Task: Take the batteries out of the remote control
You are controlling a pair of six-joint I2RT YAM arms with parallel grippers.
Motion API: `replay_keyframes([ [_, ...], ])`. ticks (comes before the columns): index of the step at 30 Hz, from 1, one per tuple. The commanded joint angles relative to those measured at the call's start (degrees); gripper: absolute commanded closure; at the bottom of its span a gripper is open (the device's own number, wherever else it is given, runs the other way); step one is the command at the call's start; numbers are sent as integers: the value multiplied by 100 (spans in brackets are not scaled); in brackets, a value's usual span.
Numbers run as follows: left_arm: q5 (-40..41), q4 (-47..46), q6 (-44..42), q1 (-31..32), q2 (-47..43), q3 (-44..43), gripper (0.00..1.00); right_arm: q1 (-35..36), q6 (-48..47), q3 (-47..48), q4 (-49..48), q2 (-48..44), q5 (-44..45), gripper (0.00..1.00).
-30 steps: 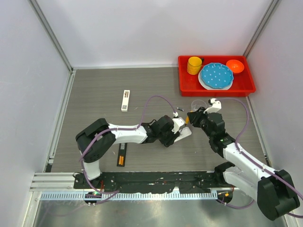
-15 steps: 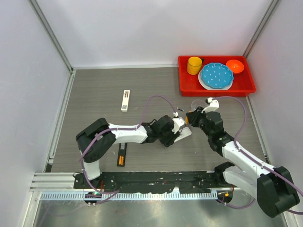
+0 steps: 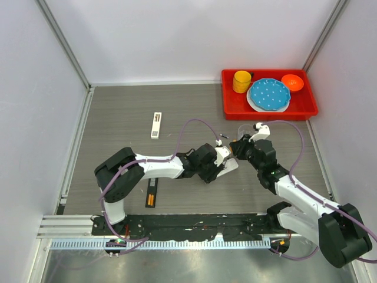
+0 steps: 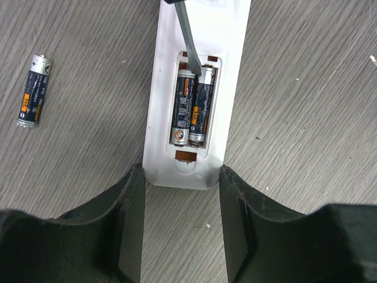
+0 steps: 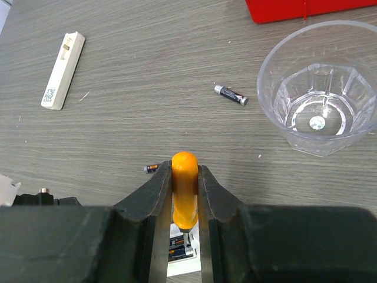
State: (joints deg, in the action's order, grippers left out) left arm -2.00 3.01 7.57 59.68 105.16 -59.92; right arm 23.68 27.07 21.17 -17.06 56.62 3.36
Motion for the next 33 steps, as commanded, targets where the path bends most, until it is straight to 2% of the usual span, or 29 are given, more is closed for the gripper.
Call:
replay_keyframes([
  [1,-20,561,113,52,294,59,74,40,-105,1,-79,-133,77,99],
  [10,15,587,104,52,321,42,74,57,-307,-7,291,-432,227,99],
  [25,42,578,95,52,294,51,75,523,-369,-34,256,-160,657,99],
  [28,7,570,104,52,285,59,75,672,-395,-16,247,-108,868,99],
  [33,42,570,104,52,277,59,75,1042,-518,72,432,-81,1771,99],
])
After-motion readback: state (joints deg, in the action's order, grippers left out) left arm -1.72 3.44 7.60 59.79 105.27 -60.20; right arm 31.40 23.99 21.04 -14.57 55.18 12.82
